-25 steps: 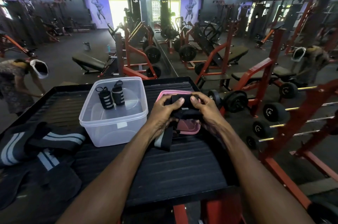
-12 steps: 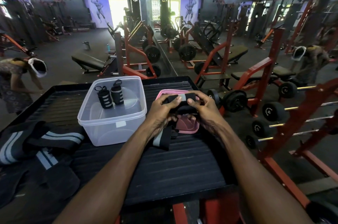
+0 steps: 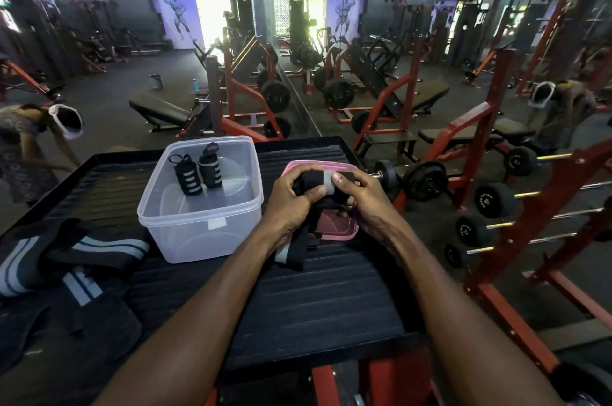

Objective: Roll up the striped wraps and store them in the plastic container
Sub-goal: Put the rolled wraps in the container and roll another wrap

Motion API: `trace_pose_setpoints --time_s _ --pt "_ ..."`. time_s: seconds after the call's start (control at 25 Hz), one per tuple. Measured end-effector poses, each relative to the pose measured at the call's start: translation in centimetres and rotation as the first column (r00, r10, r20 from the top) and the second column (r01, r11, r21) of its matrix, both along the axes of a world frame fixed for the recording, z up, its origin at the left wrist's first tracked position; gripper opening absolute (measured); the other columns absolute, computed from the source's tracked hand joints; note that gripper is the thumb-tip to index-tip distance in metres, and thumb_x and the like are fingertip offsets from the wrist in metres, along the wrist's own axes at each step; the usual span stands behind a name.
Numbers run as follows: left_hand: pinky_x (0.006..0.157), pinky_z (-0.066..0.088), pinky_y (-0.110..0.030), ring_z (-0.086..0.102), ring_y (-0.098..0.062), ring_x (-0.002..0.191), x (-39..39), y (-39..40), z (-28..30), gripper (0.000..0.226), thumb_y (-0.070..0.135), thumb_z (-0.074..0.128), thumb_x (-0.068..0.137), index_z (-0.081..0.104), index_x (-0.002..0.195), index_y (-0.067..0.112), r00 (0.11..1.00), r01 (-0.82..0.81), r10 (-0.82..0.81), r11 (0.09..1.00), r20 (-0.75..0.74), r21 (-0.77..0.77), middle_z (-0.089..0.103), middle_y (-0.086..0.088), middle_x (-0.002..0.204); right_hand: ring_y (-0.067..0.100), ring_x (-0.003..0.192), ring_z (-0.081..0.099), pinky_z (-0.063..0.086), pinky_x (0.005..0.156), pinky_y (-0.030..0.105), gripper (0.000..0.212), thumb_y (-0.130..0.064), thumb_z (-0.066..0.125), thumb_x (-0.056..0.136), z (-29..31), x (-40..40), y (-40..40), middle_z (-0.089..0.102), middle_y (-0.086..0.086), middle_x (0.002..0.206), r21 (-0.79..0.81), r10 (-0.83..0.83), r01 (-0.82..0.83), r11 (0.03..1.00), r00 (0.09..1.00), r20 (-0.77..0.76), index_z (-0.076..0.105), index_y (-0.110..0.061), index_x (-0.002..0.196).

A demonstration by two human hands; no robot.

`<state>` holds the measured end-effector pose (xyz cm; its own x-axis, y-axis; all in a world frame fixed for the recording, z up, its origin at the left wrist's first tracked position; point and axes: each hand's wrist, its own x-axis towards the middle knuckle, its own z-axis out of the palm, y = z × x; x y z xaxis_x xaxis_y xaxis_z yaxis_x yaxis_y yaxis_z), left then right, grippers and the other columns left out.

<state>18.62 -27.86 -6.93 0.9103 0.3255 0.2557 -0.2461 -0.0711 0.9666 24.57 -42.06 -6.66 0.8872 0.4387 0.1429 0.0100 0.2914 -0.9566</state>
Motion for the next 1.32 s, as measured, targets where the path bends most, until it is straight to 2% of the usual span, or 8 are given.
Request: trace_pose_setpoints --time_s 0.12,0.2,0.4,0.52,0.6,0.88,1.12,1.32 --pt "0.091 0.056 -0.058 0.069 -0.04 0.105 0.1 -0.3 0.1 0.039 0.028 0.086 0.072 0.071 0.103 0.011 0.995 0.071 -0.087 0.961 -0.052 -0.266 0.074 -0.019 0.107 0.002 0.05 0.053 0.038 0.044 0.015 0.017 -0.002 0.064 0.093 -0.3 0.6 -0.6 0.064 -0.005 0.067 -0.03 -0.017 0.02 0.999 0.995 0.101 0.064 0.0 0.109" --pt "0.09 0.054 -0.063 0.07 -0.042 0.1 0.2 -0.3 -0.1 0.052 0.042 0.088 0.067 0.072 0.102 0.008 0.993 0.051 -0.079 0.959 -0.089 -0.28 0.074 -0.023 0.105 0.002 0.055 0.053 0.037 0.044 0.014 0.024 0.002 0.066 0.09 -0.4 0.7 -0.8 0.063 -0.001 0.076 -0.061 0.003 0.007 0.998 0.986 0.166 0.063 0.002 0.114" --pt "0.092 0.057 -0.051 0.074 -0.023 0.092 0.2 -0.5 -0.2 0.018 0.03 0.084 0.075 0.075 0.09 0.027 0.996 -0.053 0.047 0.995 -0.071 -0.089 0.078 -0.001 0.093 0.012 0.067 0.064 0.044 0.05 0.021 0.026 0.005 0.067 0.082 0.1 0.7 -0.5 0.067 0.005 0.086 0.012 0.034 -0.035 0.999 0.998 0.043 0.067 -0.009 0.105" --pt "0.094 0.057 -0.044 0.072 -0.016 0.097 0.3 -0.6 -0.2 0.031 0.025 0.082 0.071 0.072 0.1 0.031 0.994 -0.097 0.098 0.995 -0.039 0.03 0.076 0.004 0.101 0.014 0.063 0.061 0.044 0.056 0.026 0.012 -0.025 0.065 0.088 -0.5 1.2 -0.1 0.064 0.007 0.081 -0.057 0.018 -0.018 0.998 1.0 -0.009 0.066 -0.015 0.094" --pt "0.095 0.056 -0.041 0.071 -0.014 0.1 0.4 -0.6 -0.4 0.038 0.016 0.082 0.074 0.069 0.107 0.031 0.995 -0.101 0.102 0.993 -0.011 0.053 0.075 0.003 0.106 0.008 0.051 0.055 0.042 0.05 0.026 0.018 -0.026 0.056 0.099 -1.1 1.3 0.2 0.06 0.006 0.074 -0.148 -0.062 0.073 0.986 0.995 0.078 0.066 -0.013 0.093" --pt "0.076 0.058 -0.032 0.073 -0.021 0.092 0.6 -0.9 -0.7 0.025 0.019 0.079 0.083 0.069 0.105 0.011 0.997 0.014 -0.029 0.976 -0.067 -0.218 0.075 -0.002 0.095 0.008 0.078 0.064 0.051 0.073 0.028 0.017 -0.033 0.06 0.087 -1.2 1.2 0.0 0.069 0.008 0.095 -0.143 -0.18 0.233 0.962 0.934 0.31 0.066 -0.022 0.099" --pt "0.08 0.059 -0.034 0.071 -0.018 0.091 0.5 -0.5 -0.4 0.027 0.002 0.076 0.082 0.072 0.101 0.02 0.999 -0.048 0.048 0.995 -0.005 -0.09 0.076 -0.005 0.1 0.014 0.048 0.056 0.042 0.042 0.023 0.014 -0.014 0.055 0.1 -0.7 0.4 0.4 0.065 0.006 0.064 -0.079 -0.077 0.09 0.993 0.984 0.158 0.067 -0.012 0.091" --pt "0.075 0.058 -0.035 0.07 -0.028 0.084 -0.1 -0.7 0.2 0.024 0.019 0.083 0.079 0.071 0.099 0.023 0.998 0.063 -0.065 0.979 -0.005 -0.195 0.075 -0.018 0.101 0.022 0.054 0.056 0.045 0.045 0.025 0.027 -0.023 0.063 0.094 -1.0 0.4 0.3 0.067 0.009 0.073 -0.029 -0.103 0.114 0.993 0.964 0.245 0.066 0.001 0.106"
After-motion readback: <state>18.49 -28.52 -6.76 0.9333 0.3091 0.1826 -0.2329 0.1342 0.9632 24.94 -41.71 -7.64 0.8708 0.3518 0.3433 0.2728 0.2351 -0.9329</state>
